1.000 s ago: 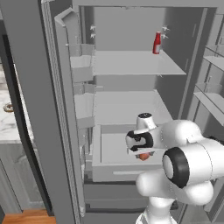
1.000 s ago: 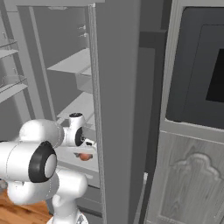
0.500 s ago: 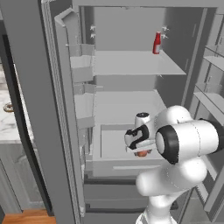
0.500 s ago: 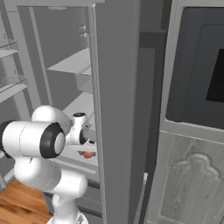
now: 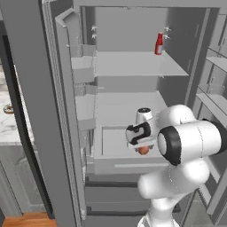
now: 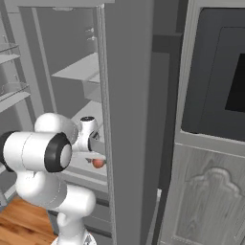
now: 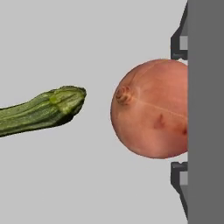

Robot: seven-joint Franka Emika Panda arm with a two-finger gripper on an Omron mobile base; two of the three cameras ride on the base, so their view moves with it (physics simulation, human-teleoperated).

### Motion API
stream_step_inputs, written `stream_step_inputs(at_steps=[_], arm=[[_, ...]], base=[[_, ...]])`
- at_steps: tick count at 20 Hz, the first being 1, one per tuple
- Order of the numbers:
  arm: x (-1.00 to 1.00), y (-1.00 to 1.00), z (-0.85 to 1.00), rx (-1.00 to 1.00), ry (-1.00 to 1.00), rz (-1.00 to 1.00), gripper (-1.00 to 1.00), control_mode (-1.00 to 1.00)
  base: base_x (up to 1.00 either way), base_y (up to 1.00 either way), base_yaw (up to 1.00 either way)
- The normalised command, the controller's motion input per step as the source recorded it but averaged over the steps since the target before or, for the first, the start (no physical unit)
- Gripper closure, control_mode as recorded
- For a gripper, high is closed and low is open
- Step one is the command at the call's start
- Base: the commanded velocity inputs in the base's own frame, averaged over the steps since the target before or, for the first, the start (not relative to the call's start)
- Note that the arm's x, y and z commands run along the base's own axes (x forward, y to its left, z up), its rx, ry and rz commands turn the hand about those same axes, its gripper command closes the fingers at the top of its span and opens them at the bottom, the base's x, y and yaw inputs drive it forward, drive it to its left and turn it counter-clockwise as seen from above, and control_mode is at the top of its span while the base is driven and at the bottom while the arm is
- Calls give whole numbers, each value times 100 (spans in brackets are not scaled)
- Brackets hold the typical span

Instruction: Place the onion and squash inside the fridge drawer. Close the drawer after placing the vegetables.

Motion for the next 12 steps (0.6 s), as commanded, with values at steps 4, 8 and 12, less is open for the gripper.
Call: stream_step_inputs(at_steps=[4, 8, 12], arm=[[0, 1, 30, 0, -2, 0, -100, -100], [-41, 21, 50, 0, -10, 0, -100, -100], [-65, 50, 68, -1, -12, 0, -100, -100]], base=[[0, 0, 0], [0, 0, 0], [0, 0, 0]])
